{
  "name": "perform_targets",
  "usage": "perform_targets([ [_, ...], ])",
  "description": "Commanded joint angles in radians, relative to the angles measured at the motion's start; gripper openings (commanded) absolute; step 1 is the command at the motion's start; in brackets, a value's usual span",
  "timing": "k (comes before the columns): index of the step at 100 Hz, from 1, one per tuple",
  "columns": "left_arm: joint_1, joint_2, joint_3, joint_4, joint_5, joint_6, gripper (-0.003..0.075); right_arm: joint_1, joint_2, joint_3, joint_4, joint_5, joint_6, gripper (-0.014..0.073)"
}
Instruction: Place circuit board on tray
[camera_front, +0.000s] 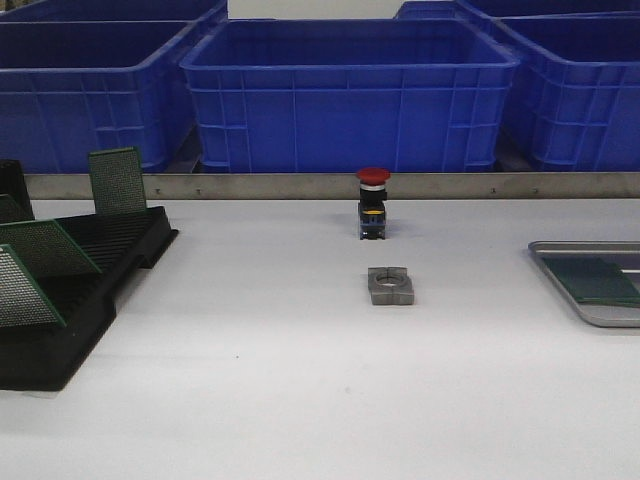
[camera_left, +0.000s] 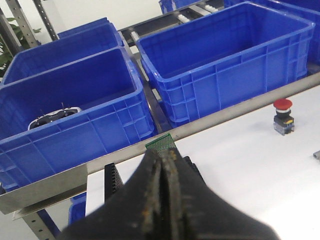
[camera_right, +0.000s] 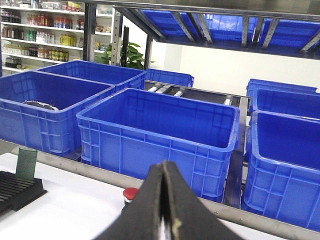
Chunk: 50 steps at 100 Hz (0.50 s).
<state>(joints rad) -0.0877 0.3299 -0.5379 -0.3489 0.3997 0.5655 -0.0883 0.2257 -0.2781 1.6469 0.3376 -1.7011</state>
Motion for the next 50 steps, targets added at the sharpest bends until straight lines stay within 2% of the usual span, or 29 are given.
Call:
perform_targets([
  [1, 0.002, -0.052, 0.035, -0.053, -0.136, -0.014, -0.0020, -0.007, -0.037, 0.010, 0.043, 0.017, 0.000, -0.0066],
  [23, 0.002, -0.182, 0.152, -0.064, -0.170, -0.014, -0.0020, -0.007, -0.112, 0.075, 0.043, 0.050, 0.000, -0.0066],
  [50, 0.002, -0.203, 0.166, -0.064, -0.168, -0.014, -0.0020, -0.007, -0.116, 0.081, 0.044, 0.057, 0.000, -0.0066],
])
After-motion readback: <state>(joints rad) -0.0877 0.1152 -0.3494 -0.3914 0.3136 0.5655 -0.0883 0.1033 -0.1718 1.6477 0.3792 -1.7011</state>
